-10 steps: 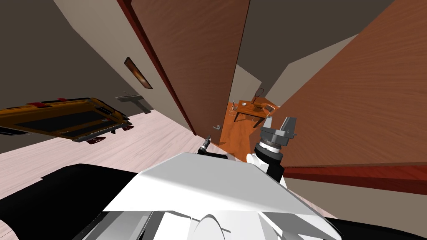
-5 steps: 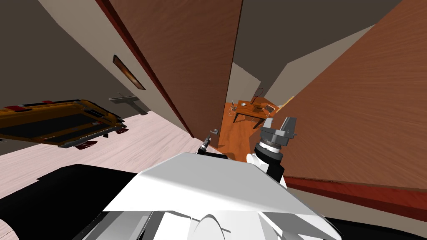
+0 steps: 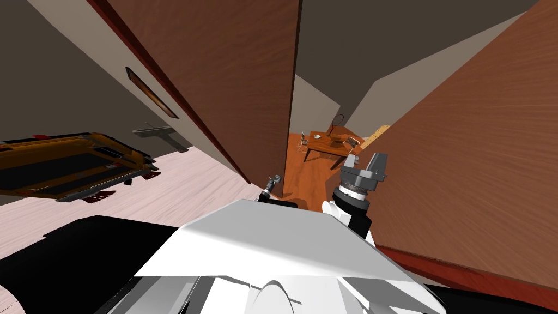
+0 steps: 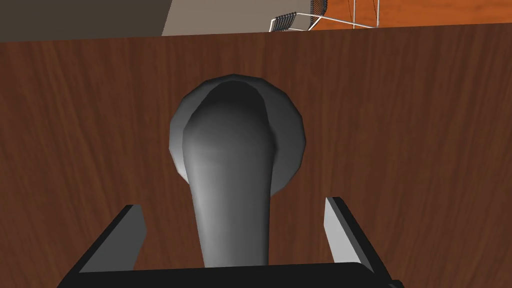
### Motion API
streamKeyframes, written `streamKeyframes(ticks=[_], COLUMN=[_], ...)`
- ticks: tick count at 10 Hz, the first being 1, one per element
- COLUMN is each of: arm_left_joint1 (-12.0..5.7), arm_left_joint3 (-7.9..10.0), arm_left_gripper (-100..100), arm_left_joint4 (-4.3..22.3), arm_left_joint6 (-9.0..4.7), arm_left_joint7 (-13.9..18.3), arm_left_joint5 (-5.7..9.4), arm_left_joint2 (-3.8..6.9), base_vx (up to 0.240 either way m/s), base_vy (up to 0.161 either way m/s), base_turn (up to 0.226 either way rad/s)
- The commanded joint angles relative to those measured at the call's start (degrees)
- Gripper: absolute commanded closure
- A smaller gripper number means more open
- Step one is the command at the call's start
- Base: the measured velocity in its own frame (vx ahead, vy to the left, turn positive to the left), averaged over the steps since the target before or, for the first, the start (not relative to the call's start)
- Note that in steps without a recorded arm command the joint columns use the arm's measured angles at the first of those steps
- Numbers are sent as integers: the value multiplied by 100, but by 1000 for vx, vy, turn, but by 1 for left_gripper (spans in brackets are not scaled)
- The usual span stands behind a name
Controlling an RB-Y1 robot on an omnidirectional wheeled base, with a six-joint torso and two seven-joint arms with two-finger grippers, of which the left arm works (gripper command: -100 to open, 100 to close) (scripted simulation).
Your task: Push the door open
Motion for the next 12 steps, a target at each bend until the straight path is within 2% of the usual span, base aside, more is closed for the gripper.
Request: streamKeyframes(ticks=[1,6,12], arm_left_joint1=[5,5,-63], arm_left_joint3=[-2,-2,307], arm_left_gripper=[100,100,100], arm_left_joint4=[-3,-3,81], arm_left_joint6=[1,1,40], arm_left_joint7=[1,1,-91], arm_left_joint5=[-1,-1,121], arm_left_joint2=[4,4,39], base_vx=[-14,-18,142], base_vy=[3,7,-80], base_turn=[6,0,38])
